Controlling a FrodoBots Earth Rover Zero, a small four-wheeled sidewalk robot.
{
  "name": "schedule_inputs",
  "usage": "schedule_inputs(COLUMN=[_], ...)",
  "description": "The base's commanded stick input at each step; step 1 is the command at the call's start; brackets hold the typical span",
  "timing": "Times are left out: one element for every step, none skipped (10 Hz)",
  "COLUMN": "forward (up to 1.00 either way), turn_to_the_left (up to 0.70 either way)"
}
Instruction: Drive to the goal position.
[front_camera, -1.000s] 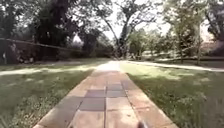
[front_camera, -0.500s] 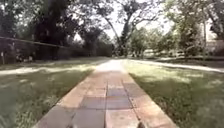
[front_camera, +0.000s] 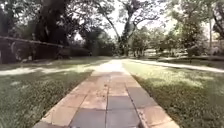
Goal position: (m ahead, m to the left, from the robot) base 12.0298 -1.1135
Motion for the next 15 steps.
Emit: schedule_inputs(forward=[0.7, 0.7, 0.7, 0.7, 0.7, 0.7, 0.7, 0.7, 0.7, 0.7, 0.7, 0.7, 0.7, 0.7, 0.7], turn_to_the_left=[0.0, 0.0, 0.0, 0.0, 0.0, 0.0, 0.0, 0.0, -0.04, -0.09, -0.35, -0.35, -0.35, -0.32, -0.02])
